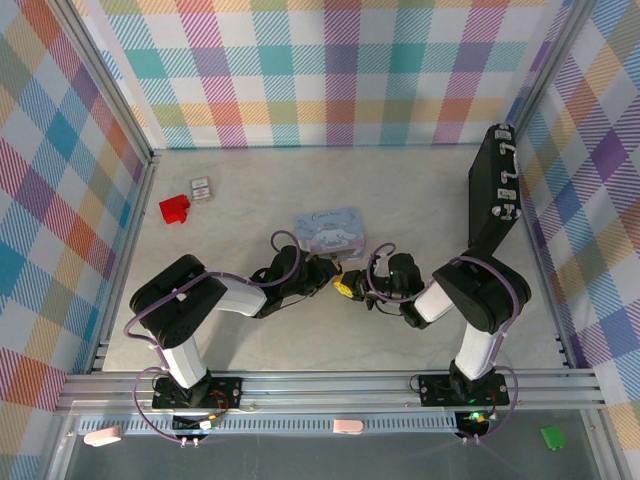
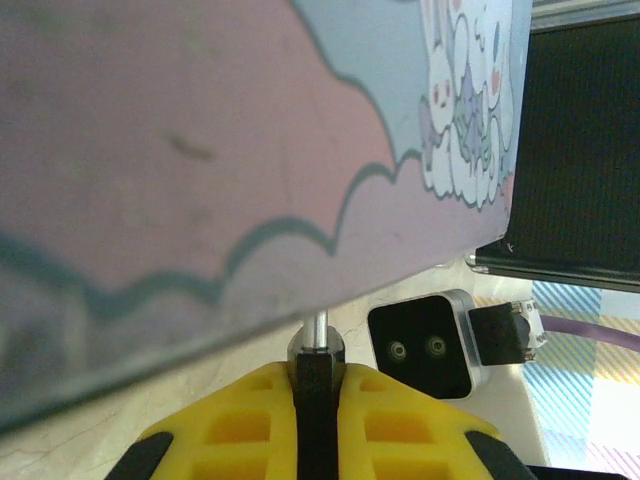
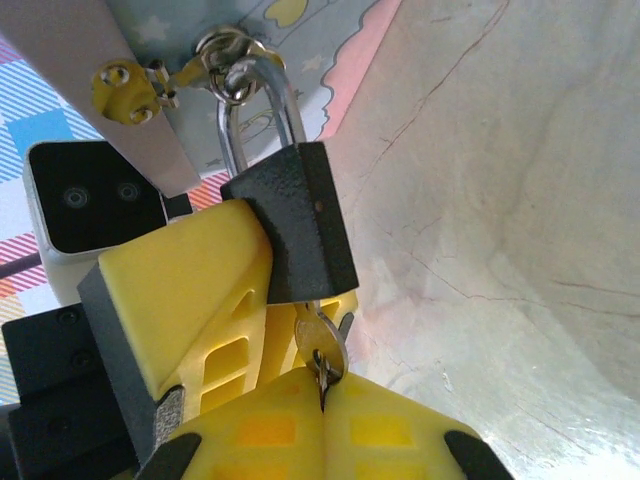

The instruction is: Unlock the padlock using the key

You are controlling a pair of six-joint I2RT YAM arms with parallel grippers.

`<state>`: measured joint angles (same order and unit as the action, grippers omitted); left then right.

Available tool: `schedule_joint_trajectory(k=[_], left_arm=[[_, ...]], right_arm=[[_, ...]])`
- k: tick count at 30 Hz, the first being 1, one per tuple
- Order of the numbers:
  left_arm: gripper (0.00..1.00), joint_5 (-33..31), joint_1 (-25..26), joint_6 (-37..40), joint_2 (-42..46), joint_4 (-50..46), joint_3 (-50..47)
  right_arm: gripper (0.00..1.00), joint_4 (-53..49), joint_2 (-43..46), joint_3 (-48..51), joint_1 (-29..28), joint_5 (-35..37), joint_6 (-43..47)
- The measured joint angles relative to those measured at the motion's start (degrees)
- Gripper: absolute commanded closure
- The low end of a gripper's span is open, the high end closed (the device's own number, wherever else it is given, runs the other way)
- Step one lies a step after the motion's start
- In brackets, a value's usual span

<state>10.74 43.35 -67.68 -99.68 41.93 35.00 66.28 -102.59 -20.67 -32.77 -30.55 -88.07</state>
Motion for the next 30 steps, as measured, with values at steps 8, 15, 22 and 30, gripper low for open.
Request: schedule_joint_trajectory(k=[8,15,22,30], left_arm=[[1.0,-0.8,0.5,-0.3,0.2,-0.1,0.0],[1.0,-2.7,1.6,-0.5,0.2,-0.5,0.4],[1.0,-5.0,2.8,-0.5,0.2,-1.3,1.0],[1.0,-4.9,3.7,-0.5,1.7,-5.2,2.2]], right_arm=[[1.0,-0.6,0.2,0.0,0.9,-2.1,0.3],[1.0,-3.7,1.3,-0.8,2.2,-3.9,0.7],[0.94,-5.5,1.6,-1.2,3.9,-7.1,1.4],[0.64,-12.6,7.8,-0.7,5.3,-3.7,5.4]])
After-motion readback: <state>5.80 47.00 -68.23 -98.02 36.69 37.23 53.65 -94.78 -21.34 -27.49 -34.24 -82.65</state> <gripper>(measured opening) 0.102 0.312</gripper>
